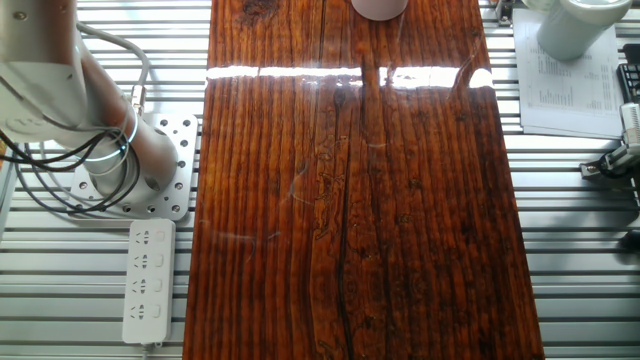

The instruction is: Put the garbage in the trash can

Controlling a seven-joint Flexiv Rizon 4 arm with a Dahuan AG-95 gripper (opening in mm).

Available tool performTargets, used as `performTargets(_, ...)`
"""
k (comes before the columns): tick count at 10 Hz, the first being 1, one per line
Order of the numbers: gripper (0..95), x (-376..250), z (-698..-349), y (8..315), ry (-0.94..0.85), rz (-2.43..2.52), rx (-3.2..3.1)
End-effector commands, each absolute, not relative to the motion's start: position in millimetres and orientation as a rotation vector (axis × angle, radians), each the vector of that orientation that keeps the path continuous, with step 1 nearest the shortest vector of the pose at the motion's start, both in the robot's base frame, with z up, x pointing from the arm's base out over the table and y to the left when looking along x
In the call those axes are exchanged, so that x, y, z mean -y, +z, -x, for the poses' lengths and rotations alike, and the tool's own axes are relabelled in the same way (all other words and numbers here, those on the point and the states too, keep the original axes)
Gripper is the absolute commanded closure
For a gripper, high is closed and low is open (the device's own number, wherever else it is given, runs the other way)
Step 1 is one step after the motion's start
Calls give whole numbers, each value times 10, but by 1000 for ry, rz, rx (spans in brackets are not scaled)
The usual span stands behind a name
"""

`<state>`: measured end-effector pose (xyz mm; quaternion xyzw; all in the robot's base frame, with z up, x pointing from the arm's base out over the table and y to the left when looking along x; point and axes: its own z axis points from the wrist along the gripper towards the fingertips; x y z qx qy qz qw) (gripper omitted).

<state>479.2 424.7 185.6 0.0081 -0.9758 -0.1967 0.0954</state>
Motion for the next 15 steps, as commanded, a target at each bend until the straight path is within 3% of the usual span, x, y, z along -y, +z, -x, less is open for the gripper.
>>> performTargets(1,950,-4179,-4833,1885,-551,-39,2904)
performTargets(3,950,-4012,-4920,1945,-511,-83,2916)
performTargets(4,950,-3752,-5025,2039,-394,-192,2937)
performTargets(9,950,-2729,-5159,2265,-247,-287,2960)
performTargets(15,950,-1899,-5069,2134,-152,-450,3039)
